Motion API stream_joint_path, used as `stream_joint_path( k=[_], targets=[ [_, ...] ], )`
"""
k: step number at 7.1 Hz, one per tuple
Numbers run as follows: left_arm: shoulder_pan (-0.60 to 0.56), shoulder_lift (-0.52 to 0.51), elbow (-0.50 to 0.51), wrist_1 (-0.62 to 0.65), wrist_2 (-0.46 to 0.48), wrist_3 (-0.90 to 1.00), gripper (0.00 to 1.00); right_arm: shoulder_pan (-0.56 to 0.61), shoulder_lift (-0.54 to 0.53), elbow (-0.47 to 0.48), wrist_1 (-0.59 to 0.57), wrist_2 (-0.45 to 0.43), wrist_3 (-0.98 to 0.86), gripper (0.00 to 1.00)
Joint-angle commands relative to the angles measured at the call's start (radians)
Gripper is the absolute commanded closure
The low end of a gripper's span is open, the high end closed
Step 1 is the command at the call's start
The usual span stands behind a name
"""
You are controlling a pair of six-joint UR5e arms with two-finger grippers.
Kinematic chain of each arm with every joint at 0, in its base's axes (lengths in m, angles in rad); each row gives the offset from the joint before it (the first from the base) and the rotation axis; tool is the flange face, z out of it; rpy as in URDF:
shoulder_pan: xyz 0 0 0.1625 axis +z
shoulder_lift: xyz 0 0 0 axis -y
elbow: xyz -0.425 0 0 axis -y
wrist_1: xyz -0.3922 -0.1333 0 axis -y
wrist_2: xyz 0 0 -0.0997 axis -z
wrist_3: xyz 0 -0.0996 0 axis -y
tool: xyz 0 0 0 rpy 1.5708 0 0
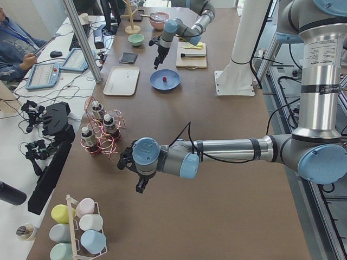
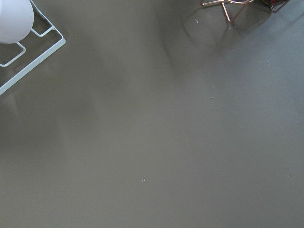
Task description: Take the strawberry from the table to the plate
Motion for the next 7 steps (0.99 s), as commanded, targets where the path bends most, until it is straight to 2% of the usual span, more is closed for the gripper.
stream_joint_path(
  k=[1,3,5,7],
  targets=[
    [0.007,-0.012,-0.001,0.051,0.008,-0.004,0.02,0.174,-0.128,0.097,-0.080,0.185,-0.257,0.00],
    [0.015,-0.019,-0.005,0.132,0.013,-0.003,0.02,0.329,-0.309,0.185,-0.080,0.282,-0.520,0.00],
    [0.024,-0.032,-0.007,0.174,0.057,0.005,0.02,0.446,-0.441,0.223,-0.091,0.312,-0.754,0.00],
    [0.043,-0.033,-0.007,0.175,0.081,0.010,0.02,0.578,-0.524,0.277,-0.239,0.336,-1.072,0.00]
  ],
)
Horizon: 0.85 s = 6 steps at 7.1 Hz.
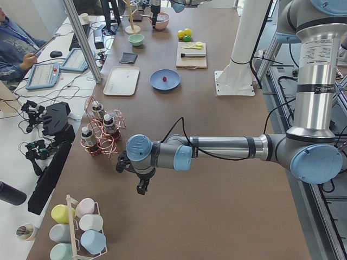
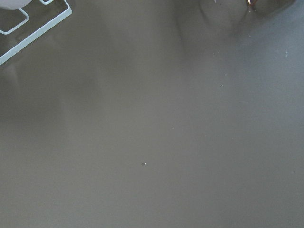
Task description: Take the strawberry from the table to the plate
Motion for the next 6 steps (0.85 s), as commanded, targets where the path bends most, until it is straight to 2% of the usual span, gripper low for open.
stream_joint_path(
  k=[1,2,3,4,6],
  targets=[
    [0.032,-0.004,0.001,0.019,0.012,0.019,0.02,0.145,-0.117,0.030,-0.089,0.014,-0.353,0.00],
    [0.029,-0.033,0.002,0.095,0.012,0.088,0.02,0.215,-0.173,0.024,-0.089,0.017,-0.494,0.00],
    [0.020,-0.059,0.002,0.175,0.015,0.177,0.02,0.277,-0.234,0.009,-0.088,0.059,-0.623,0.00],
    [0.017,-0.050,0.004,0.177,0.015,0.190,0.02,0.330,-0.271,-0.020,-0.086,0.119,-0.730,0.00],
    [0.015,-0.044,0.004,0.174,0.012,0.184,0.02,0.381,-0.350,-0.075,-0.071,0.133,-0.753,0.00]
  ],
)
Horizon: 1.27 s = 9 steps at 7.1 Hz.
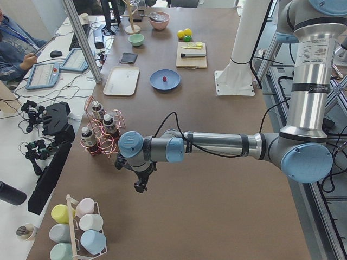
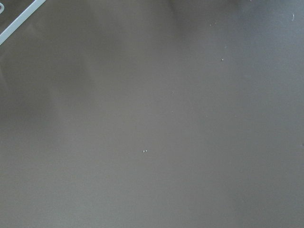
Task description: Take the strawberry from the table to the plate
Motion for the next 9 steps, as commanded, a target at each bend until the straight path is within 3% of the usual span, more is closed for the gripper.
stream_joint_path(
  k=[1,9],
  targets=[
    [-0.002,0.003,0.003,0.004,-0.001,0.001,0.02,0.046,-0.062,-0.049,0.009,0.019,-0.030,0.00],
    [-0.005,0.010,0.006,0.003,-0.001,0.001,0.02,0.046,-0.095,-0.052,0.046,0.023,-0.027,0.00]
  ],
)
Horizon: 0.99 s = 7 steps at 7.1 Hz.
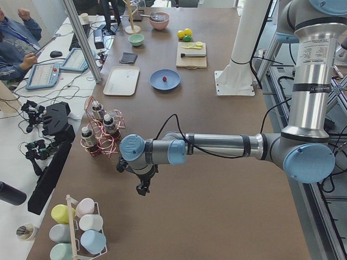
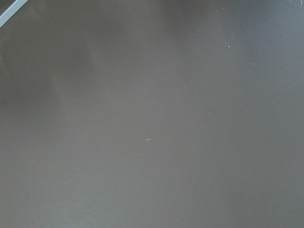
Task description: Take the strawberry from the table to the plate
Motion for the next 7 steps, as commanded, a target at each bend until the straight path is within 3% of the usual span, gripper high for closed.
stream_joint_path(
  k=[1,7],
  targets=[
    [0.000,0.014,0.001,-0.002,-0.002,0.000,0.02,0.000,-0.001,0.004,0.000,0.001,0.000,0.00],
    [-0.001,0.034,-0.001,-0.009,-0.005,0.005,0.02,-0.001,-0.003,0.006,0.000,0.001,-0.002,0.00]
  ],
)
